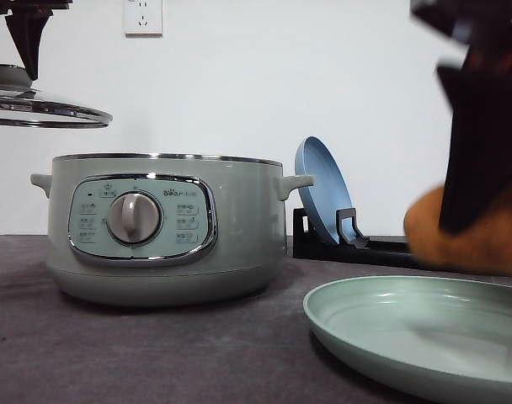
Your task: Transfer potato from steamer to green plate
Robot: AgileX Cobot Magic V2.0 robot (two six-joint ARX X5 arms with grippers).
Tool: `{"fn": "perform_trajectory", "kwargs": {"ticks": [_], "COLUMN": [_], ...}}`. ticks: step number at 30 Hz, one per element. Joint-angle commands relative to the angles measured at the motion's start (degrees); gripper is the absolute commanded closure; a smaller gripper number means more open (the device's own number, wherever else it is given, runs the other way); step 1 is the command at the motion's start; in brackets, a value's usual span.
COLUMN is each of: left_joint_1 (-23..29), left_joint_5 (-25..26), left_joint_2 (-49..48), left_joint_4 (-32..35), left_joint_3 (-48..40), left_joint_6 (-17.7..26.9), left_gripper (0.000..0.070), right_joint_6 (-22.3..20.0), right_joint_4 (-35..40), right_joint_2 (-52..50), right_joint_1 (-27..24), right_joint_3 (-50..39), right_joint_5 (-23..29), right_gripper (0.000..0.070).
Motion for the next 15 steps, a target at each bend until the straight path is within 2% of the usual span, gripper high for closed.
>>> {"fn": "perform_trajectory", "kwargs": {"ticks": [1,10,15], "left_joint_1": [0.1,0.1,0.1], "left_joint_5": [-0.1,-0.1,-0.1], "left_joint_2": [-1.0,-1.0,-1.0], "left_joint_4": [1.4,1.4,1.4], "left_joint_3": [2.8,2.8,2.8], "left_joint_6": [-0.9,-1.1,-1.3], "left_gripper": [0.0700,0.0700,0.0700], "right_joint_6": [1.1,0.9,0.9], "right_joint_4": [1.9,7.8,8.5], "right_joint_2": [1.7,8.3,11.3], "right_joint_1": [0.4,-0.1,-1.1], "right_joint_3": [-0.1,-0.3,-0.3], "right_joint_5": [0.2,1.8,3.9], "right_gripper": [0.0448,0.0448,0.0448]}}
